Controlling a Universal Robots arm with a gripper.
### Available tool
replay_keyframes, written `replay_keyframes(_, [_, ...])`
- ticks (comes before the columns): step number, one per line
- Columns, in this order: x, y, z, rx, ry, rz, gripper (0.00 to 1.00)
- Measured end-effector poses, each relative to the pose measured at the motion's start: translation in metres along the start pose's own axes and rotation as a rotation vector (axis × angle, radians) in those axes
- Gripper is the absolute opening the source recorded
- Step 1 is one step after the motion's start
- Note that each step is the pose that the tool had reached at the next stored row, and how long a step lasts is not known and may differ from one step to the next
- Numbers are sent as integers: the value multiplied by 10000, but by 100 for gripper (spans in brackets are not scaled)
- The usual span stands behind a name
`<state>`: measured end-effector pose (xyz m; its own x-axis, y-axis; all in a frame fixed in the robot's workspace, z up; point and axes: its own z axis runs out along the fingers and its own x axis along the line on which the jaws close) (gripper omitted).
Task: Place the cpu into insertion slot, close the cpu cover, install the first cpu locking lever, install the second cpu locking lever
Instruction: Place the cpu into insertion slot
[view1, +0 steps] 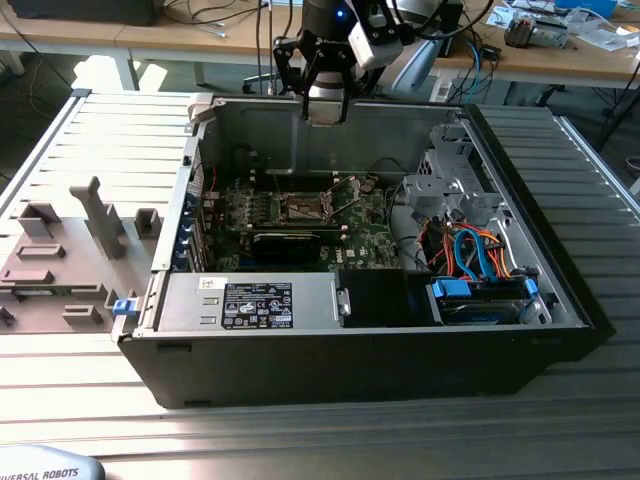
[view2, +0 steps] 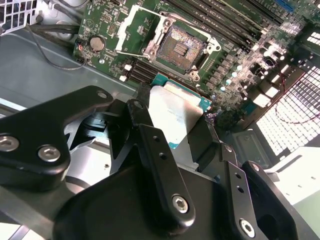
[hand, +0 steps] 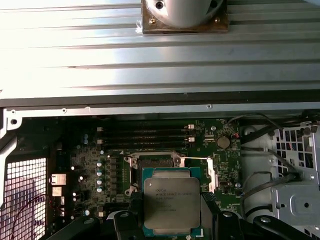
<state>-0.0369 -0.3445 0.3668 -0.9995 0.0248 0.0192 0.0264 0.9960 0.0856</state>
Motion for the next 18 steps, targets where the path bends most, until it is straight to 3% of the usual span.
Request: replay_keyframes(18, [-1,-3,35,0,0,0,54])
